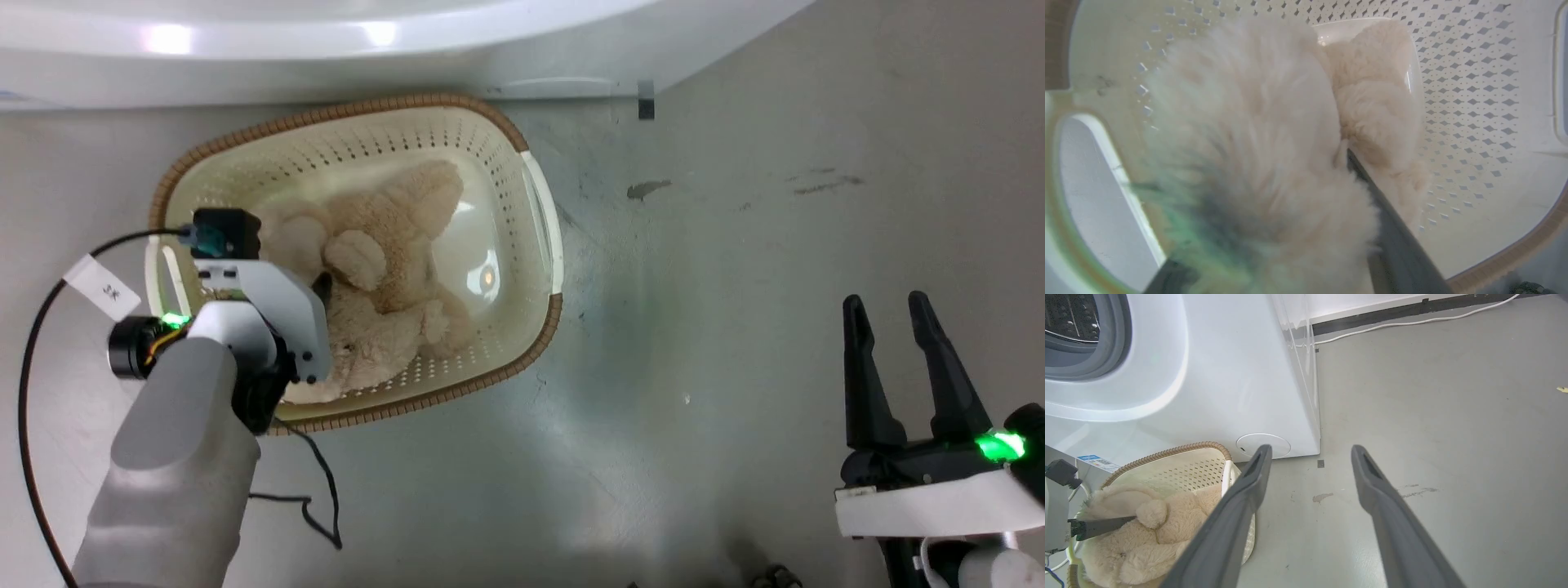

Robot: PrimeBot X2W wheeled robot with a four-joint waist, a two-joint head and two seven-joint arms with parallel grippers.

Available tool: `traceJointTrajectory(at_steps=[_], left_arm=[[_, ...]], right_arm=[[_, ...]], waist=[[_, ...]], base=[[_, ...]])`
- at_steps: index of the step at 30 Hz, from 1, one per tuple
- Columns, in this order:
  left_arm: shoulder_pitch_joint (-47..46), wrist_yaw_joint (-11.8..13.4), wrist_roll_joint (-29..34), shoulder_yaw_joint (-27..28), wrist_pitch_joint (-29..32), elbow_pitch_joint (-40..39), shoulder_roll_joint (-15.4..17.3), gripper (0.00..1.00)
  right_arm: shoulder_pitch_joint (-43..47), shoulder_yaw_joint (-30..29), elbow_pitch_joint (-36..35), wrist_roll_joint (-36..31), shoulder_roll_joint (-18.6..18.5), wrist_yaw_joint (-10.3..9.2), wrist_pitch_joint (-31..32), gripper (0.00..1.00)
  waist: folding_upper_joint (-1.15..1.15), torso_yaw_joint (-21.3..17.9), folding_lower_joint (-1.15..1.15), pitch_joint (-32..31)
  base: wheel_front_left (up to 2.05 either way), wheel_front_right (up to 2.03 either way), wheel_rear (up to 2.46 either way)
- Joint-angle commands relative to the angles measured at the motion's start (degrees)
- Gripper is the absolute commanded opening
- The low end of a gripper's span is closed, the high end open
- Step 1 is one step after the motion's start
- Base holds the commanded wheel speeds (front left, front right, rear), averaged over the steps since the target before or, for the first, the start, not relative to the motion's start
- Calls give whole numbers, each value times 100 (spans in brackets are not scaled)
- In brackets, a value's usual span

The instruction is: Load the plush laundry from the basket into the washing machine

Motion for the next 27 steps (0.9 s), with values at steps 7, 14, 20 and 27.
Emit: traceJointTrajectory(at_steps=[7, 14, 20, 27], left_arm=[[-464, -83, -279, -118, 18, 532, -11, 0], [-710, -383, -625, -261, -200, 908, -98, 0], [-761, -498, -905, -504, -473, 1152, -109, 0], [-476, -533, -1351, -865, -728, 999, -184, 0]], right_arm=[[-166, -38, -35, 137, -1, -4, -126, 100], [-329, -42, 85, 235, -1, -4, -210, 100], [-461, -10, 320, 339, -1, -4, -281, 100], [-444, -8, 808, 337, -1, -4, -327, 100]], waist=[[0, 23, -1, 306], [0, 120, -1, 336], [0, 199, -1, 73], [0, 382, -1, -564]], base=[[0, 0, 0], [0, 0, 0], [0, 0, 0], [0, 0, 0]])
